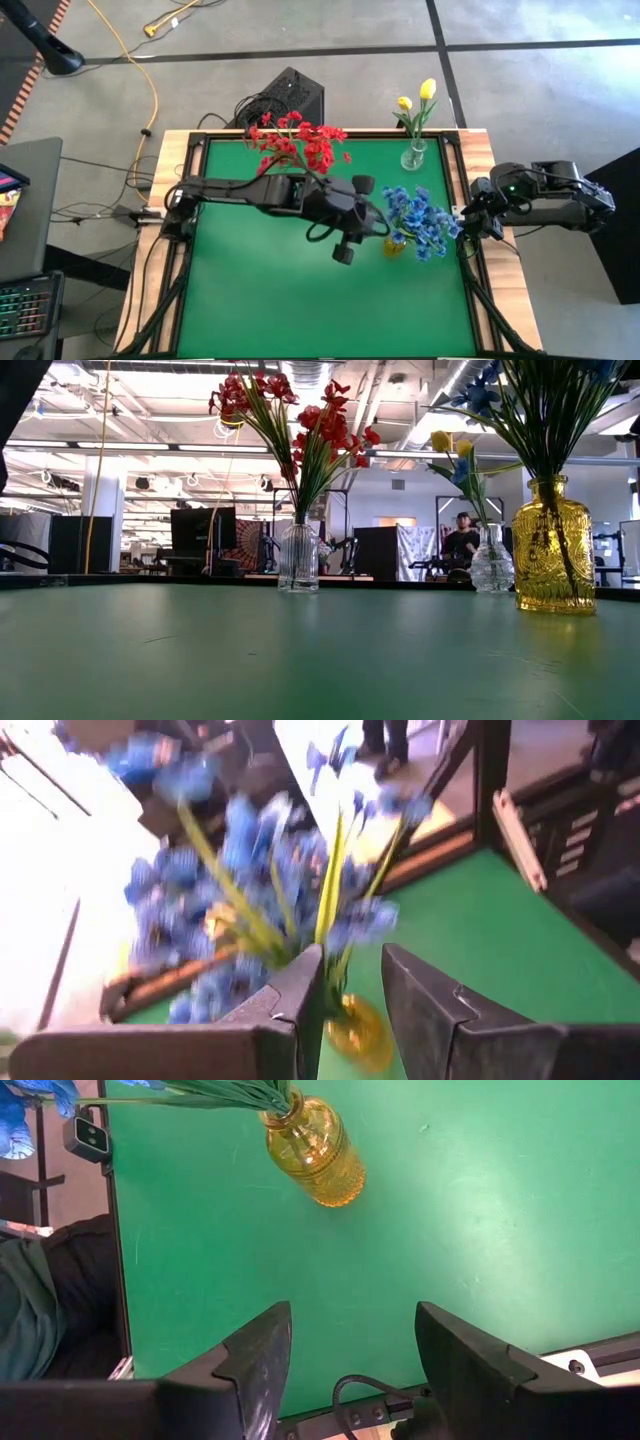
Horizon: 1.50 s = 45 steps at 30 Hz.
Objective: Sort flowers into vase by color
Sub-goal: Put the blue flowers into the yellow transparent vase
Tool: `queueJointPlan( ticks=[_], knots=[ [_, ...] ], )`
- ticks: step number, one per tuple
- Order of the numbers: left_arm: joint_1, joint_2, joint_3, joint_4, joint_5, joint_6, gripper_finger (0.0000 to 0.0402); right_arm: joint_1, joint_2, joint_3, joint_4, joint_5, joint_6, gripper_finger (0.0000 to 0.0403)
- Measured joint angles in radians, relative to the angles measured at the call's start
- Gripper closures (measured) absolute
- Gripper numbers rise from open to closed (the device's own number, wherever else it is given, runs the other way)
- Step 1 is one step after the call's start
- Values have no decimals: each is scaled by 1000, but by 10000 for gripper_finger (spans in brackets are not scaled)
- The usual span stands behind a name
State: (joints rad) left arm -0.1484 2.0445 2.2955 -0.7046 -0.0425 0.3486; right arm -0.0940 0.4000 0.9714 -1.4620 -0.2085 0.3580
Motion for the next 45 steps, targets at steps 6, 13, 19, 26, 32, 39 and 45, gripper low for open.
queueJointPlan(
  ticks=[6,13,19,26,32,39,45],
  knots=[
    [-17,-3,-74,212,3,6,310,0,0,0,0,0,0,164],
    [-15,3,-219,466,-21,-12,310,0,0,0,0,0,0,164],
    [-15,2,-224,456,-48,-18,310,0,0,0,0,0,0,164],
    [-11,1,-224,437,-109,6,310,0,0,0,0,0,0,164],
    [-70,-78,-223,293,-304,-44,310,0,0,0,0,0,0,164],
    [-140,-50,-225,61,-444,-343,310,0,0,0,0,0,0,164],
    [-154,74,-223,132,-525,-452,310,0,0,0,0,0,0,164]
  ],
)
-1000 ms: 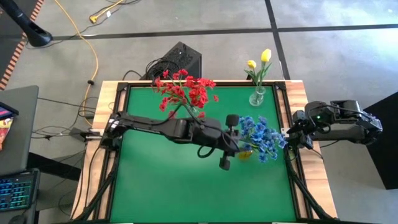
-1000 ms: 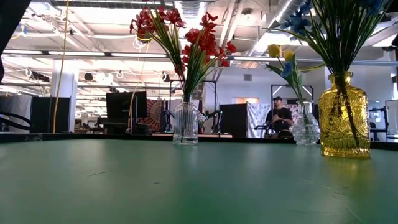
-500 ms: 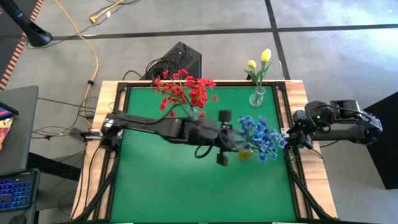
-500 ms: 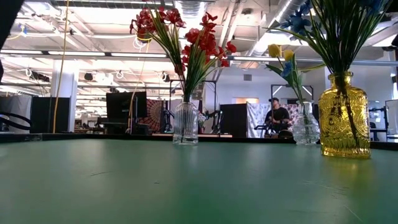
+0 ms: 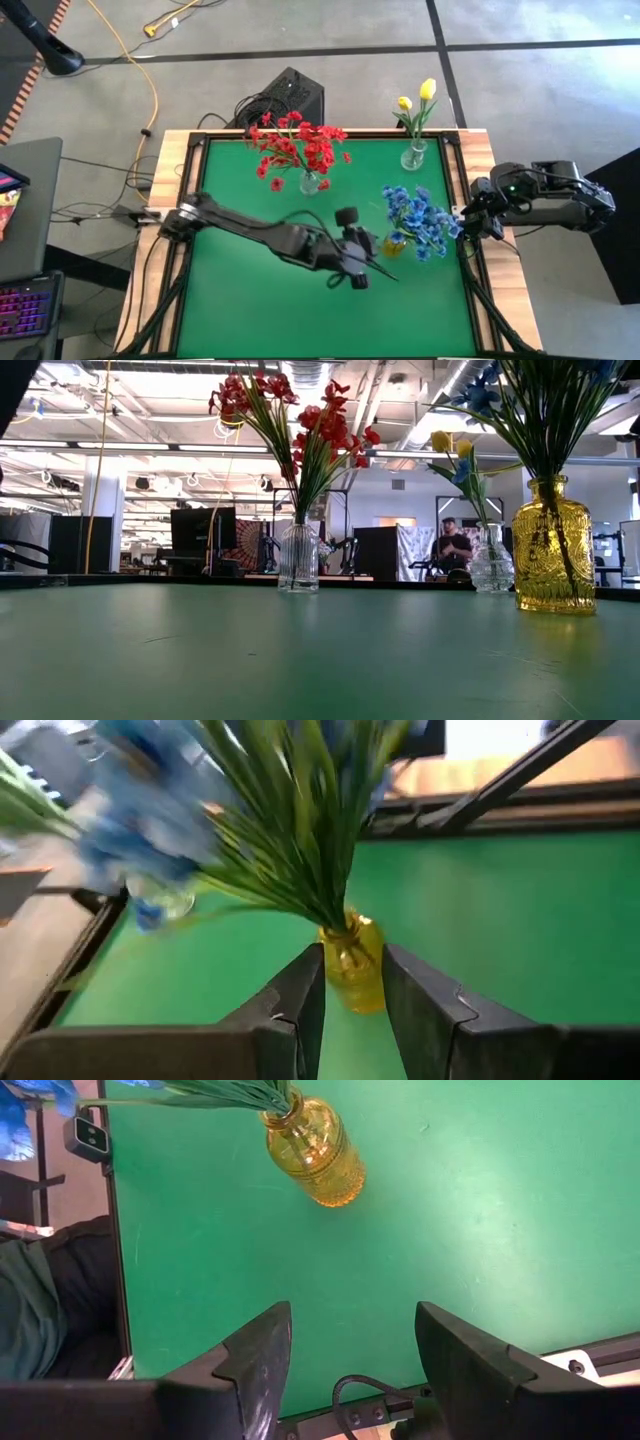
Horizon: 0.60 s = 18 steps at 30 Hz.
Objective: Sort flowers into vase by color
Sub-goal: Put the blue flowers into the yellow transparent vase
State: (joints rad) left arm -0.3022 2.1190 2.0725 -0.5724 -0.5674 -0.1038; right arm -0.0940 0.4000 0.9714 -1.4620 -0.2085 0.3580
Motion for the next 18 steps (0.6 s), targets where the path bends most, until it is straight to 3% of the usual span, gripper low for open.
queueJointPlan(
  ticks=[8,14,18],
  knots=[
    [-9,161,-1,183,-103,-20,310,0,0,0,0,0,0,164],
    [-9,190,-3,195,-256,-80,310,0,0,0,0,0,0,164],
    [-8,174,-169,497,-235,-10,310,0,0,0,0,0,0,164]
  ],
)
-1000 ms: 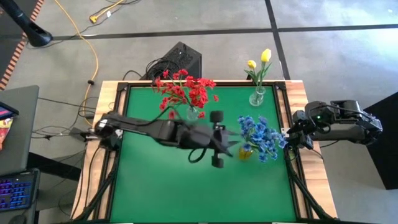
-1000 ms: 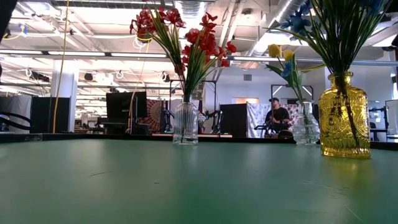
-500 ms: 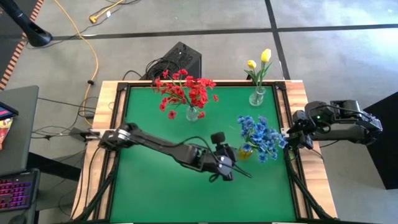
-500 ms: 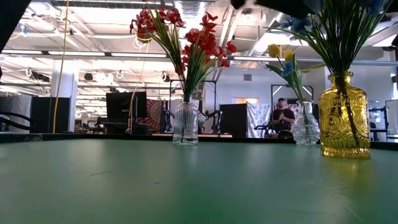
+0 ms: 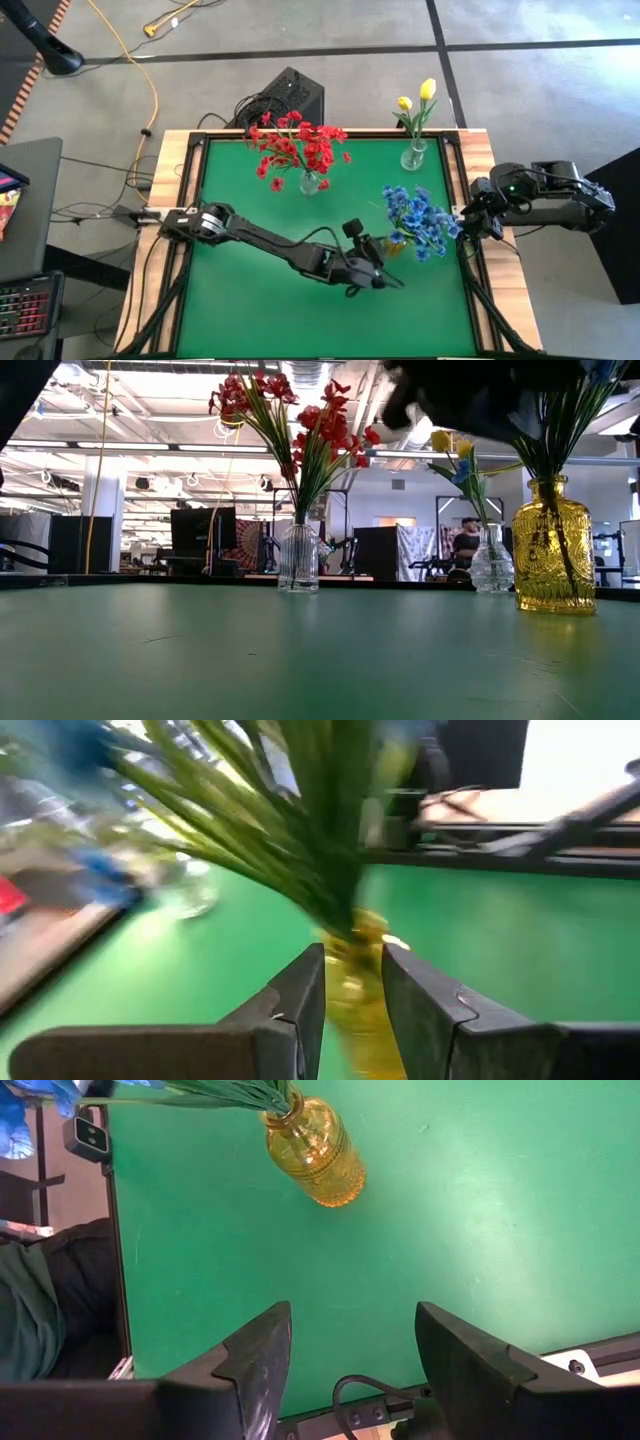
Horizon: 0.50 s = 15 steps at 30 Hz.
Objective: Sort flowers into vase by color
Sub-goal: Put the blue flowers into the yellow transparent vase
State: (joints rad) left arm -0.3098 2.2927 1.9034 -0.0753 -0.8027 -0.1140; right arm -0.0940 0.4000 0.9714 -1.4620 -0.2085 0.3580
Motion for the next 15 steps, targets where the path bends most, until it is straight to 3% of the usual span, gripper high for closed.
queueJointPlan(
  ticks=[4,7,15],
  knots=[
    [8,-28,-189,358,115,49,310,0,0,0,0,0,0,164],
    [27,-50,-250,510,116,21,310,0,0,0,0,0,0,164],
    [81,-47,-267,551,179,-25,310,0,0,0,0,0,0,164]
  ],
)
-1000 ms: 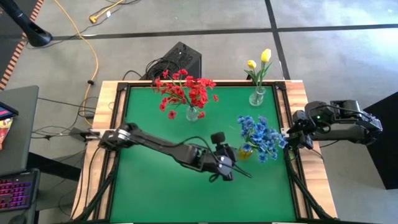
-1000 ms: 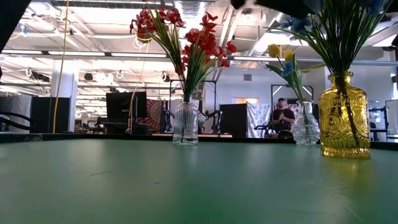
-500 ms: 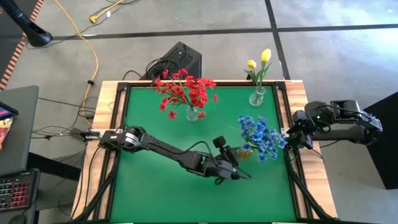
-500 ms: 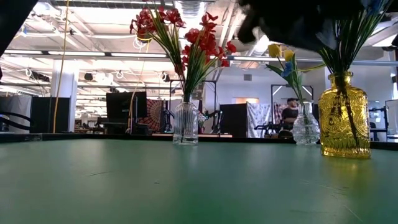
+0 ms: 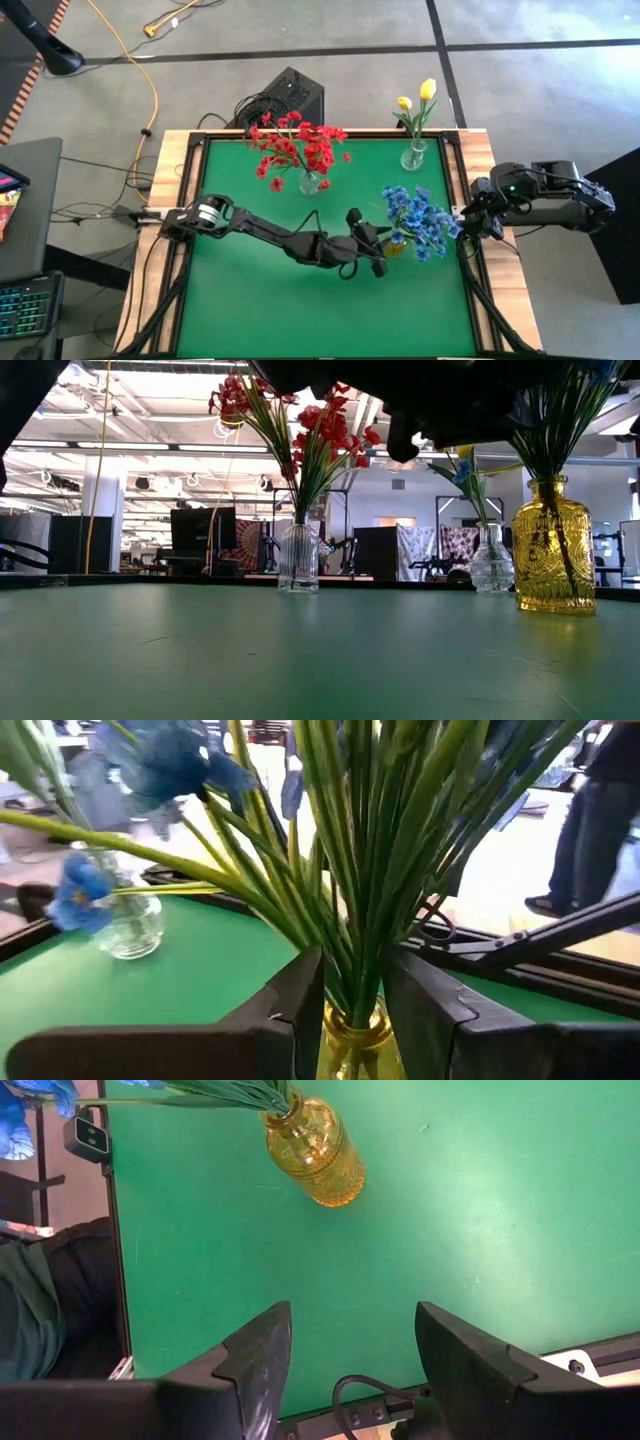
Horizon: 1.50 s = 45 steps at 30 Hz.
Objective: Sort flowers into vase by color
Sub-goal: Put the blue flowers into the yellow transparent vase
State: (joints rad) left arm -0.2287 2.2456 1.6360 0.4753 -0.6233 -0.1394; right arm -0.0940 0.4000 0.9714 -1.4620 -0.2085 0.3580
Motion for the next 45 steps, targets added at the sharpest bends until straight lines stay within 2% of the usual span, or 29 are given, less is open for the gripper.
queueJointPlan(
  ticks=[4,7,16,24,27,34,45],
  knots=[
    [17,0,0,25,100,7,310,0,0,0,0,0,0,164],
    [21,0,0,25,137,6,310,0,0,0,0,0,0,164],
    [34,0,0,25,153,19,310,0,0,0,0,0,0,164],
    [61,0,0,38,227,19,313,0,0,0,0,0,0,164],
    [63,1,0,38,236,20,330,0,0,0,0,0,0,164],
    [63,1,1,35,254,48,396,0,0,0,0,0,0,164],
    [63,14,3,-12,255,17,401,0,0,0,0,0,0,164]
  ],
)
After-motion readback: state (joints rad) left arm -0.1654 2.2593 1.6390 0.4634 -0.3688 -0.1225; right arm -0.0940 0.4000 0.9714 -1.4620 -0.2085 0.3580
